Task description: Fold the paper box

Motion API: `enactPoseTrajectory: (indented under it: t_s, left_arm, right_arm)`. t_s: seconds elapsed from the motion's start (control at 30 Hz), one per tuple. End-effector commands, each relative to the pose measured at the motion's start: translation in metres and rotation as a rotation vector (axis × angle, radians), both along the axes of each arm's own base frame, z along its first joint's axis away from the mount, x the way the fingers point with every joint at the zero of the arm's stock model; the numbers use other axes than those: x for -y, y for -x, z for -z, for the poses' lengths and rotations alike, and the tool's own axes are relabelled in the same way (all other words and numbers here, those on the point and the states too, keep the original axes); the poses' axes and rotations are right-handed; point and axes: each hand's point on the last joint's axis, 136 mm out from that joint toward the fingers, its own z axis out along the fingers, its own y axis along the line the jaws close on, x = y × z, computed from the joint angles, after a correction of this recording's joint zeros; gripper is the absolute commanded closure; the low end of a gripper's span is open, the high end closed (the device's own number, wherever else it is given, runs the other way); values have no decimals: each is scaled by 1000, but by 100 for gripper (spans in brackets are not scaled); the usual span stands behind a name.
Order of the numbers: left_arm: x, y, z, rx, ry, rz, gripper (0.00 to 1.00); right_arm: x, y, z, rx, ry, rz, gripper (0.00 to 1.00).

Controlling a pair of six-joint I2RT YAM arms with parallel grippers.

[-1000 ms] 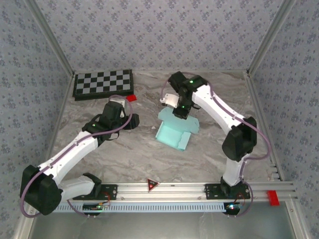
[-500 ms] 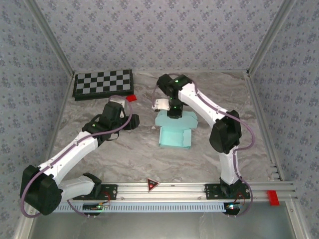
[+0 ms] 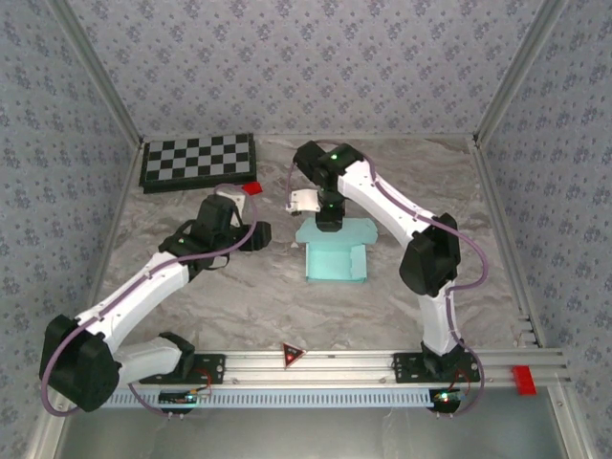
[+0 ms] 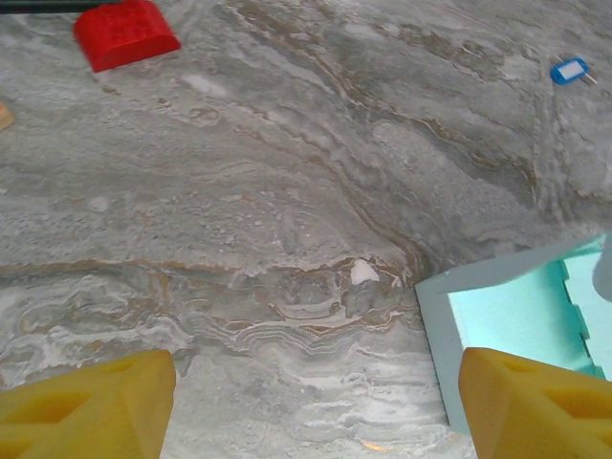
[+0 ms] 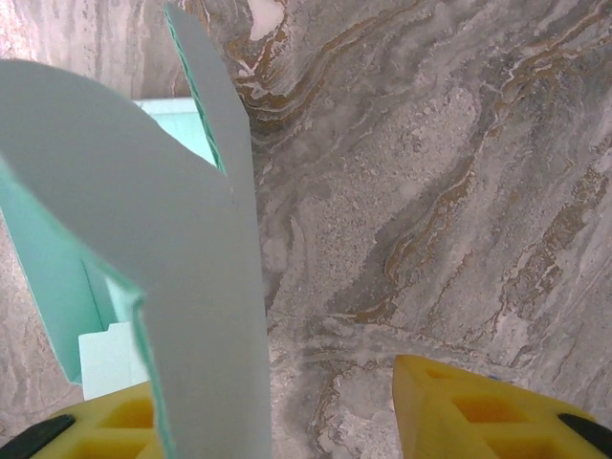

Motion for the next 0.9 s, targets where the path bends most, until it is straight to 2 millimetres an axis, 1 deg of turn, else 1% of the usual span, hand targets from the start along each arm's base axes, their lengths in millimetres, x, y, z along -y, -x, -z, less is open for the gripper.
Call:
enactPoseTrajectory:
  t_s: [0.0, 0.13, 0.23, 0.3, 0.4, 0.47, 0.57, 0.7, 0.73, 0.8, 0.87]
  left_arm:
    - [14, -2, -1, 52, -9, 122, 22]
    - [22, -3, 3, 95, -59, 235, 22]
    - [40, 8, 3, 135, -53, 410, 22]
    - [48, 12, 4, 154, -51, 503, 22]
    - [56, 15, 8, 185, -64, 601, 24]
    - [60, 17, 9, 198, -59, 654, 24]
    - [63, 11, 13, 226, -66, 691, 25]
    - [66, -4, 13, 294, -54, 712, 29]
    - [67, -7, 13, 309, -51, 716, 29]
    - [71, -11, 13, 326, -28, 750, 31]
    - [75, -9, 17, 344, -25, 808, 31]
  right_arm:
    - [7, 8, -37, 52, -63, -85, 50]
    - [11, 15, -49, 70, -170, -10, 48]
    - [18, 20, -55, 108, -256, 66, 46]
    - [23, 22, -63, 140, -338, 152, 46]
    - [34, 28, -78, 151, -483, 302, 46]
    - [43, 33, -85, 152, -571, 400, 46]
    - [58, 40, -90, 186, -662, 532, 46]
    - [87, 54, -84, 236, -732, 729, 44]
    - [96, 59, -72, 227, -728, 791, 43]
    - [115, 69, -60, 222, -750, 893, 43]
    - [130, 77, -46, 214, -761, 989, 42]
